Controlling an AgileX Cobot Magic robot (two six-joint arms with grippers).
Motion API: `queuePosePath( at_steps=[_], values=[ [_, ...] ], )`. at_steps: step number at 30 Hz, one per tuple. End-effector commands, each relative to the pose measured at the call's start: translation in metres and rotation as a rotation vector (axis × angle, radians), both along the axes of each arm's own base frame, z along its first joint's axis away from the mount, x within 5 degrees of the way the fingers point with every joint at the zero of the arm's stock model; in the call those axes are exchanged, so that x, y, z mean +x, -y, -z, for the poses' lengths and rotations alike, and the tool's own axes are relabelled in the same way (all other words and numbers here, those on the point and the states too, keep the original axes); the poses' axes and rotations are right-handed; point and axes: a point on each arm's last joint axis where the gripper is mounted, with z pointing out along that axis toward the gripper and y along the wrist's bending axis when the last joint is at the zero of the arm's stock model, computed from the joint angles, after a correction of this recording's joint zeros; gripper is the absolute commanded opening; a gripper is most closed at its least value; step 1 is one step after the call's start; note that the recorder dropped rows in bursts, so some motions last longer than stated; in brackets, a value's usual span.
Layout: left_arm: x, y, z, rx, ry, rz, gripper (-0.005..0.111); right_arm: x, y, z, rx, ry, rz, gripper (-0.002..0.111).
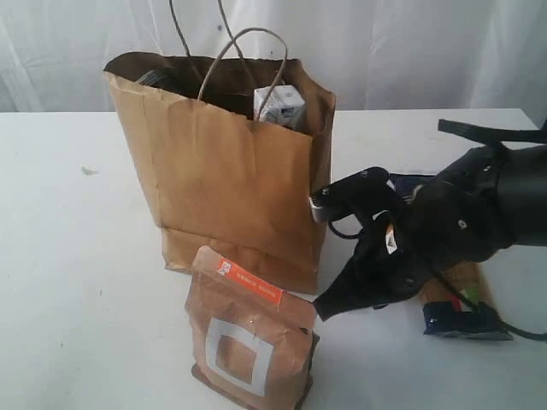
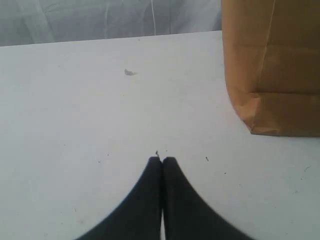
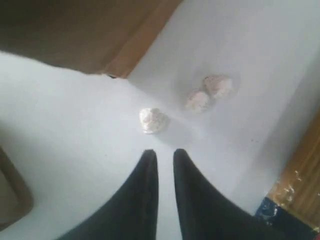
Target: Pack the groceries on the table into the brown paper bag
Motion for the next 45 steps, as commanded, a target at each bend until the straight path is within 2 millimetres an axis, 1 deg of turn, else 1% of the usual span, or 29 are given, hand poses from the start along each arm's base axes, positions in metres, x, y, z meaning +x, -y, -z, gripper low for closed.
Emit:
queuePosePath(
  at_steps=[1, 3, 10, 14, 19, 20, 28, 32, 36, 41, 45],
  values=[
    [0.0, 0.0, 0.001, -0.002, 0.005, -0.002, 0.0, -0.01, -0.013, -0.001, -0.02, 0.016, -0.119, 0.02],
    [0.0, 0.0, 0.001, -0.002, 0.005, -0.002, 0.0, -0.011, -0.015, -0.001, -0.022, 0.017, -0.131, 0.022],
    [0.0, 0.0, 0.001, -0.002, 0.005, -0.002, 0.0, -0.011, -0.015, -0.001, -0.028, 0.017, -0.132, 0.022],
    [0.0, 0.0, 0.001, -0.002, 0.005, -0.002, 0.0, -0.011, -0.015, 0.005, -0.068, 0.001, -0.181, 0.023],
    [0.0, 0.0, 0.001, -0.002, 0.005, -0.002, 0.0, -0.008, -0.016, 0.02, -0.117, -0.018, -0.223, 0.038],
    [0.0, 0.0, 0.001, -0.002, 0.005, -0.002, 0.0, -0.007, -0.016, 0.021, -0.12, -0.015, -0.229, 0.038],
    [0.0, 0.0, 0.001, -0.002, 0.005, -0.002, 0.0, 0.001, -0.022, 0.028, -0.094, 0.047, -0.257, 0.039],
    [0.0, 0.0, 0.001, -0.002, 0.005, -0.002, 0.0, 0.007, -0.021, 0.039, -0.092, 0.036, -0.237, 0.039],
    [0.0, 0.0, 0.001, -0.002, 0.005, -0.002, 0.0, 0.009, -0.023, 0.038, -0.061, 0.064, -0.225, 0.039],
    [0.0, 0.0, 0.001, -0.002, 0.005, -0.002, 0.0, 0.017, -0.011, 0.038, -0.064, 0.058, -0.176, 0.039],
    [0.0, 0.0, 0.001, -0.002, 0.005, -0.002, 0.0, 0.017, -0.01, 0.038, -0.068, 0.054, -0.175, 0.039]
  ],
)
